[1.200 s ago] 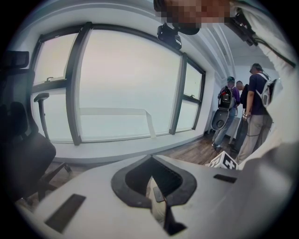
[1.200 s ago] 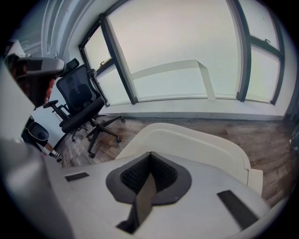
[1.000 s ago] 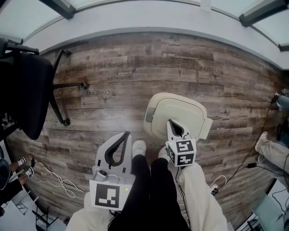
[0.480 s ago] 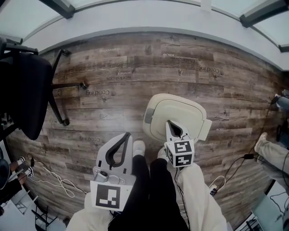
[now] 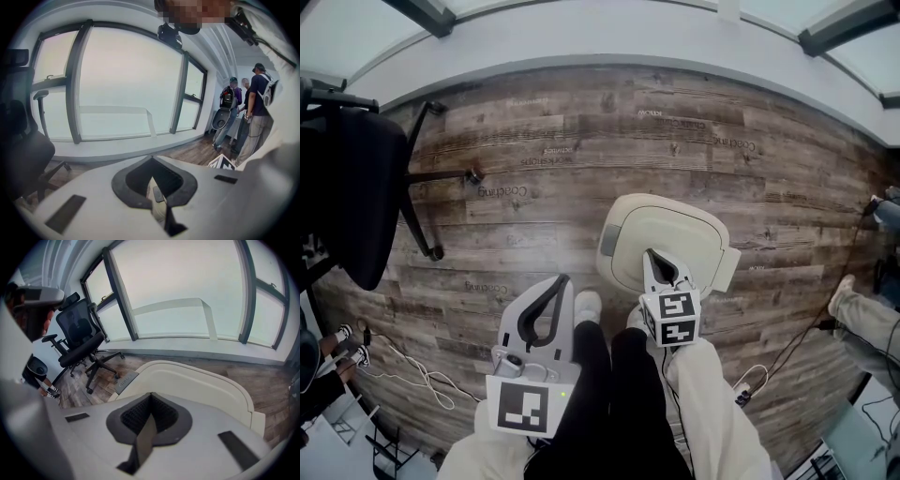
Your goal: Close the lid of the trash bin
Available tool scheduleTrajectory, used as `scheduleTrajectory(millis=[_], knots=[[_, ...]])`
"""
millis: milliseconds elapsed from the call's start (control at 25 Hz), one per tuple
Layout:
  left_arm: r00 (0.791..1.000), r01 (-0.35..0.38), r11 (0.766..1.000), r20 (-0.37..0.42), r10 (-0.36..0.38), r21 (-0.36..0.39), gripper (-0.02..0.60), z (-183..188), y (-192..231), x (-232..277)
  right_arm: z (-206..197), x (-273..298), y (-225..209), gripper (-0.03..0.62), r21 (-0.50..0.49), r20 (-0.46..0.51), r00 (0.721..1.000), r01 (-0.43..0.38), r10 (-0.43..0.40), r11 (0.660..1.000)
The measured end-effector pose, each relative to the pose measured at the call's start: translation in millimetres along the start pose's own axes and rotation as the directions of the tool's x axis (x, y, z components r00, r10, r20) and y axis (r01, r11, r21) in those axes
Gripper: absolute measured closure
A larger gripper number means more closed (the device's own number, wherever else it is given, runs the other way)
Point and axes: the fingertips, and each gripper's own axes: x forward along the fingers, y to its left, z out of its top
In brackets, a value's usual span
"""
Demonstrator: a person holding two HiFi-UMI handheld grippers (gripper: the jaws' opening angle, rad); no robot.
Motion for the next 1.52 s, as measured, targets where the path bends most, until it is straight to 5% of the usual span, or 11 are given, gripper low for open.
scheduleTrajectory(millis=[520, 880, 1160, 1520], knots=[[0.999, 0.001, 0.999, 0.040, -0.003, 0.043, 0.574, 25.4, 5.5, -19.7, 29.7, -40.3, -8.8, 0.571, 0.006, 0.056, 0.998, 0.041, -0.042, 0.999], [0.991, 0.039, 0.994, 0.124, -0.052, 0.106, 0.574, 126.4, -32.0, -88.9, 103.8, -201.1, -14.0, 0.571, 0.107, 0.173, 0.975, 0.120, -0.138, 0.987], [0.980, 0.052, 0.987, 0.181, -0.079, 0.150, 0.572, 220.2, -68.2, -157.9, 176.6, -354.7, -5.2, 0.571, 0.163, 0.301, 0.930, 0.168, -0.211, 0.972], [0.950, 0.062, 0.977, 0.288, -0.120, 0.204, 0.574, 305.0, -93.9, -225.2, 257.5, -527.6, 29.2, 0.571, 0.158, 0.511, 0.827, 0.175, -0.233, 0.972]])
